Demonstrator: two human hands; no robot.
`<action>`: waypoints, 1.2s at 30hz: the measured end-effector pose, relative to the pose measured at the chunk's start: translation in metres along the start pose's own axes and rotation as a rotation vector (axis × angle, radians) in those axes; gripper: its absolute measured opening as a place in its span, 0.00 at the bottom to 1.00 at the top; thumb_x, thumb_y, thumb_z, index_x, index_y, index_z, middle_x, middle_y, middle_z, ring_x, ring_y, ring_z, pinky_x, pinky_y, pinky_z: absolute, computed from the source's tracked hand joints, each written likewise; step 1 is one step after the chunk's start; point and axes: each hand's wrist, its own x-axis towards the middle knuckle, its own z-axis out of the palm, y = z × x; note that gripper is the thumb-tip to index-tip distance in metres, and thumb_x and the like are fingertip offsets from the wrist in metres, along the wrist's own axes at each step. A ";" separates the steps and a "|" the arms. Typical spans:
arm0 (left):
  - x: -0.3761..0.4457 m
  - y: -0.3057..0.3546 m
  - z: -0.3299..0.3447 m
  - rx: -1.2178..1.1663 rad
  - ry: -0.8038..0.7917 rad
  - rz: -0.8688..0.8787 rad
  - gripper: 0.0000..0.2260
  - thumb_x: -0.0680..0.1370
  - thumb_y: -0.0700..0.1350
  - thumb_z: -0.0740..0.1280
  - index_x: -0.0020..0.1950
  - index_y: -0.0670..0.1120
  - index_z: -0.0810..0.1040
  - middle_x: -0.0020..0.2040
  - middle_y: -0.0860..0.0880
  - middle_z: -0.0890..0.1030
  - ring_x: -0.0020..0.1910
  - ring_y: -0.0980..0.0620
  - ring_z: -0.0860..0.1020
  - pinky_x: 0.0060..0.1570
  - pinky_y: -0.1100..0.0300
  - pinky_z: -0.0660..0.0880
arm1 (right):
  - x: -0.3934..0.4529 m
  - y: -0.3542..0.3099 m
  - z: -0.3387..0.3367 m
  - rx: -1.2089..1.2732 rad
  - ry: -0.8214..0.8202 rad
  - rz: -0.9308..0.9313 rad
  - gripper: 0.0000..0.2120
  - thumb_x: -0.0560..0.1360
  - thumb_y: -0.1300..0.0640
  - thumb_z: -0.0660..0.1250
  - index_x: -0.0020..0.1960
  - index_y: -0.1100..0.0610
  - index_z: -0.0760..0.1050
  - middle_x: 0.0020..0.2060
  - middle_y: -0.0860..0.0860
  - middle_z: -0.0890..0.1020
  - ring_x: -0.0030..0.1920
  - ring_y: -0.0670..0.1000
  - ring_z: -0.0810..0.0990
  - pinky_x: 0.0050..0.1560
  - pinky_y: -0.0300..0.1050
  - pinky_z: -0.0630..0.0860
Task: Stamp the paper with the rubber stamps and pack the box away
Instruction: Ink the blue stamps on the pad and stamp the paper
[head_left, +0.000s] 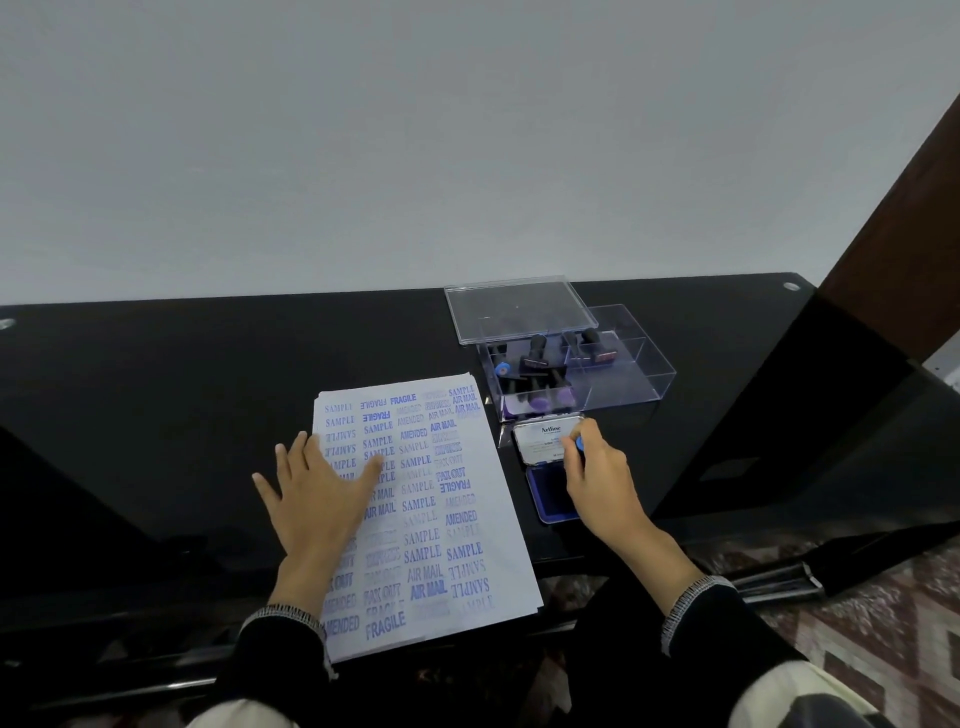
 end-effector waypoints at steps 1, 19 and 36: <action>0.000 -0.001 0.001 0.003 0.003 0.004 0.44 0.72 0.72 0.58 0.77 0.42 0.57 0.78 0.46 0.57 0.78 0.46 0.49 0.74 0.41 0.41 | 0.001 0.000 -0.001 0.021 -0.001 0.012 0.07 0.81 0.56 0.56 0.44 0.54 0.64 0.33 0.54 0.77 0.32 0.54 0.76 0.28 0.43 0.69; -0.041 0.048 0.011 0.071 -0.155 0.391 0.36 0.74 0.72 0.43 0.78 0.57 0.53 0.79 0.51 0.50 0.78 0.47 0.44 0.70 0.45 0.34 | -0.002 -0.001 0.001 0.006 0.014 0.001 0.06 0.81 0.56 0.56 0.45 0.53 0.64 0.36 0.54 0.78 0.35 0.53 0.79 0.30 0.48 0.74; -0.041 0.048 0.018 0.221 -0.222 0.389 0.44 0.64 0.75 0.30 0.78 0.59 0.43 0.79 0.52 0.41 0.77 0.45 0.39 0.72 0.40 0.36 | 0.000 0.000 0.001 -0.024 0.013 -0.039 0.06 0.81 0.57 0.56 0.45 0.56 0.65 0.32 0.53 0.75 0.29 0.50 0.74 0.26 0.36 0.67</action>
